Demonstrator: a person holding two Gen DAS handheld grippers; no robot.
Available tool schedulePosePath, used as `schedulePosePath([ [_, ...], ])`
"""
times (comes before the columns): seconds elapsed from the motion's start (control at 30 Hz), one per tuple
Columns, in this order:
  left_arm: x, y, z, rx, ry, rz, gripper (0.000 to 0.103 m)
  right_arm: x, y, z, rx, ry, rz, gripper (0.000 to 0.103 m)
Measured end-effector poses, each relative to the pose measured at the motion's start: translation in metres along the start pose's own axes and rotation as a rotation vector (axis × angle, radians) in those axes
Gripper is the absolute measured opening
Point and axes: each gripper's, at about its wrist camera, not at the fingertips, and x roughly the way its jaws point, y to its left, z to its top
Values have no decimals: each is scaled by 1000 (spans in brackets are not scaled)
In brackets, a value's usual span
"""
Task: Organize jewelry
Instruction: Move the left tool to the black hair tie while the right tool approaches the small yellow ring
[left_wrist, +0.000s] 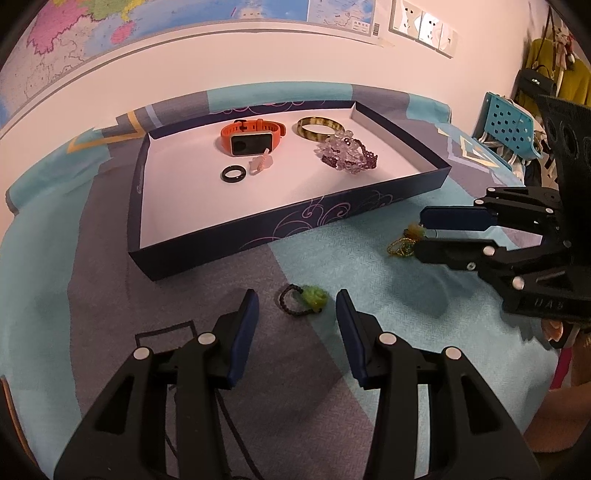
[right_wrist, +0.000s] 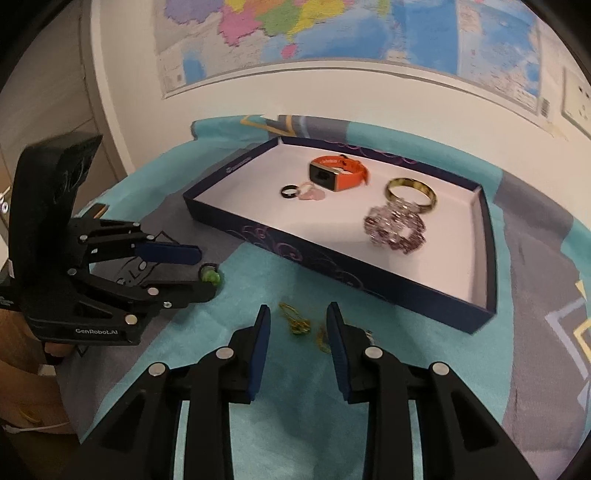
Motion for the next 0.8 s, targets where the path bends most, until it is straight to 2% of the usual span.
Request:
schedulePosePath([
  [0.13,1,-1,0,4,-2,-1,42,-5,-12,-4,33,2,-25,29],
  [0.27,1,-1,0,4,-2,0,42,-8,-5,-2,15,-12,-6,29],
  [0.4,1,-2,-1,7,-1,2,42,0,2,0,-4,5,-3,29],
  [0.7,1,-3,-1,4,-4,-2,42,7,-7,-5,21,33,-28,29],
  [0.8,2,-2,0,4,-4,-3,42,11,-10,-5,30,47,-26,23],
])
